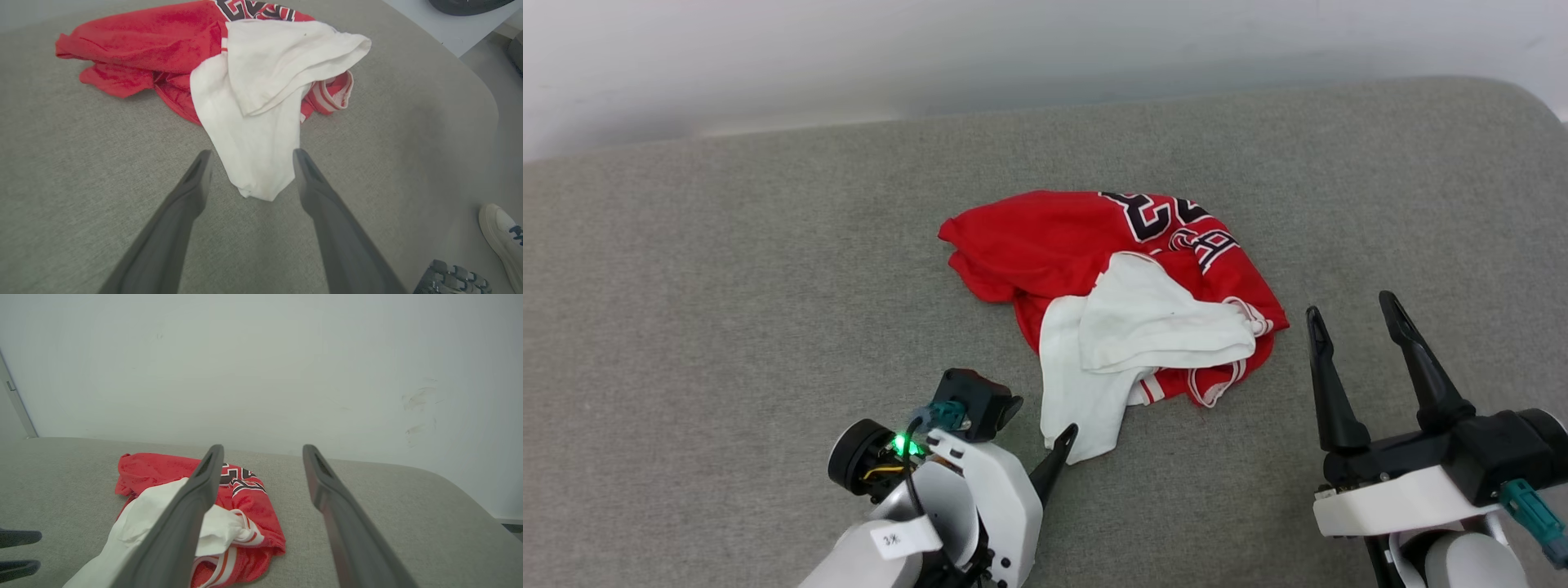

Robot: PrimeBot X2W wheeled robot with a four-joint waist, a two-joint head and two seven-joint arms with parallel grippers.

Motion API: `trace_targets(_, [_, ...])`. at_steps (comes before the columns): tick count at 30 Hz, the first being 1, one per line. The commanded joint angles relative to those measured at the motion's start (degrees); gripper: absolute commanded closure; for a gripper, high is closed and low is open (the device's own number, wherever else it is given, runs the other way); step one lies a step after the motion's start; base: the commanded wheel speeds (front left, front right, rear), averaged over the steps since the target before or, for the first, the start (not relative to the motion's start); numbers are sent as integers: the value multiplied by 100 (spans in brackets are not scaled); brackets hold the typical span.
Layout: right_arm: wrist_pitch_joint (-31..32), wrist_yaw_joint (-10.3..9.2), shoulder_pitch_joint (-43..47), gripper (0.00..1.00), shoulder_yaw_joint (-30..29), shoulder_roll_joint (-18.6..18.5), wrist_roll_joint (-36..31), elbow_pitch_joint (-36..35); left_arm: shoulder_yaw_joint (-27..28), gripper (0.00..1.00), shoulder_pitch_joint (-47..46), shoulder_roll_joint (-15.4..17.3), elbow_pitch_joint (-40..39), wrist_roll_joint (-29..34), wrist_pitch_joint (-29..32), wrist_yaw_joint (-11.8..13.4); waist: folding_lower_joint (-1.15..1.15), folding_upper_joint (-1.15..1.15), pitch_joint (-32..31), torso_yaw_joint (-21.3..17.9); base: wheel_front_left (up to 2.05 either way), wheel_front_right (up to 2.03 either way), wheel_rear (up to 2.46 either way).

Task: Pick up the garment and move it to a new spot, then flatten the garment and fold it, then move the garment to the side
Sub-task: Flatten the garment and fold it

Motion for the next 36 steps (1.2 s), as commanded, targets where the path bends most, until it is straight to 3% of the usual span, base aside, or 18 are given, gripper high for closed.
trace_targets(1, [-12, -4, -73, 0, 10, 5, -4, -39, -71, 0, -115, 22, 87, -41, 304, 8, -1, 0, 210, -141, 0, 0, 0])
trace_targets(5, [-12, -4, -158, 0, 9, 5, 43, -59, -133, 0, -474, 66, 279, 16, 825, 38, -1, 0, 434, -264, 0, 0, 0])
trace_targets(10, [-12, -4, -208, 0, 17, 6, 82, -69, -172, 0, -672, 79, 531, 105, 1006, 73, -1, 0, 588, -356, 0, 0, 0])
trace_targets(16, [-12, -4, -282, 0, 14, 6, 107, -67, -397, 0, -674, 42, 945, -15, 1364, -99, -1, 0, 713, -422, 0, 0, 0])
trace_targets(17, [-12, -4, -283, 0, 12, 5, 100, -63, -446, 79, -642, 43, 1008, -37, 1420, -126, -1, 0, 723, -423, 0, 0, 0])
trace_targets(18, [-12, -4, -286, 0, 7, 6, 98, -57, -464, 100, -616, 46, 1064, -58, 1429, -132, -1, 0, 728, -417, 0, 0, 0])
trace_targets(29, [-12, -4, -105, 0, -2, 5, -7, 118, 259, 100, -176, 182, 747, -252, 223, 270, -1, 0, 226, -48, 0, 0, 0])
trace_targets(36, [-12, -4, 30, 0, 36, 7, -59, 204, 930, 100, 628, 619, 40, -448, -252, 769, -1, 0, -57, 238, 0, 0, 0])
